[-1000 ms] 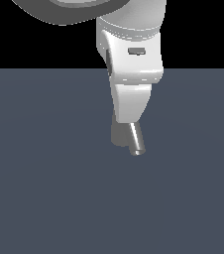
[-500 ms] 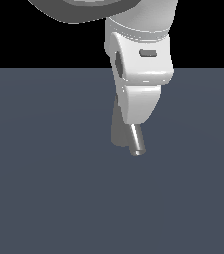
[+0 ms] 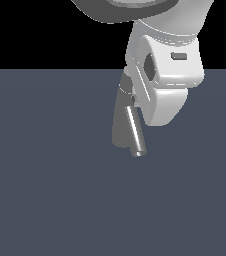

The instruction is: Turn on the faucet by rotating a designated handle.

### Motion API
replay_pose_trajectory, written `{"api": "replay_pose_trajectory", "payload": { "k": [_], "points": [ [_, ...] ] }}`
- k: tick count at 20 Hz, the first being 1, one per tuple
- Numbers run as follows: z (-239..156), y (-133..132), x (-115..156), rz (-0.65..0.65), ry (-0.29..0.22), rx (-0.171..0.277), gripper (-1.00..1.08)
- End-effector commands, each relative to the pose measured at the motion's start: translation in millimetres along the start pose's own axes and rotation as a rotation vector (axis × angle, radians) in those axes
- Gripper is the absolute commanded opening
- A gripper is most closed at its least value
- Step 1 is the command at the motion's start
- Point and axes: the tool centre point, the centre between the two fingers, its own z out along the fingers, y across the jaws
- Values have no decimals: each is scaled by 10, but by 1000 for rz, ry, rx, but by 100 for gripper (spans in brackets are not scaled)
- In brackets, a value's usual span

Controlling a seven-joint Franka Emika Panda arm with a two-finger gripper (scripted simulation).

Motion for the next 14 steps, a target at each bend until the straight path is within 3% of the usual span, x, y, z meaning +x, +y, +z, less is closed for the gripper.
{"api": "replay_pose_trajectory", "payload": {
  "k": [1,3,4,14],
  "points": [
    [-11,85,284,32,25,-7,-100],
    [-11,94,330,33,26,-8,-100],
    [-1,2,103,-3,-1,1,-100],
    [-5,-108,339,7,7,-2,-100]
  ]
}}
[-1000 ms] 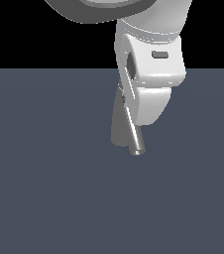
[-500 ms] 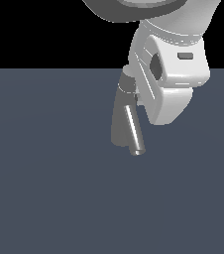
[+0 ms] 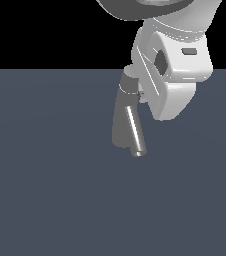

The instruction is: Turn on the faucet by rotating a designated handle.

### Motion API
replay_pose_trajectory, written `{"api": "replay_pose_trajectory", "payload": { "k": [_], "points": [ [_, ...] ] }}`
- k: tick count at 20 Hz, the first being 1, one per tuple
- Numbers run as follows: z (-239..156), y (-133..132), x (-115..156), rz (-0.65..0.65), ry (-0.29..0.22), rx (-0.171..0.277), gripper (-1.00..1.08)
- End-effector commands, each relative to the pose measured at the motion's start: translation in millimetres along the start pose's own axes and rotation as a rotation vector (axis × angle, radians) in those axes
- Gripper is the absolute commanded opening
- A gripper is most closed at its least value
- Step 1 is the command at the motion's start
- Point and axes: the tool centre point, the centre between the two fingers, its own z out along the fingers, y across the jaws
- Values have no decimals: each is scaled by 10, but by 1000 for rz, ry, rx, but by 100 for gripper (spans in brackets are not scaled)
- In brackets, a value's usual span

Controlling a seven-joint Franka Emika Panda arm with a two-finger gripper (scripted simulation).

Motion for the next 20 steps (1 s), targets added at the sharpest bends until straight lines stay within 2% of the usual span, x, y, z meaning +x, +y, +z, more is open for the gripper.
{"api": "replay_pose_trajectory", "payload": {
  "k": [1,20],
  "points": [
    [-14,-10,192,24,21,-1,-100],
    [-38,-247,739,47,39,-7,-100]
  ]
}}
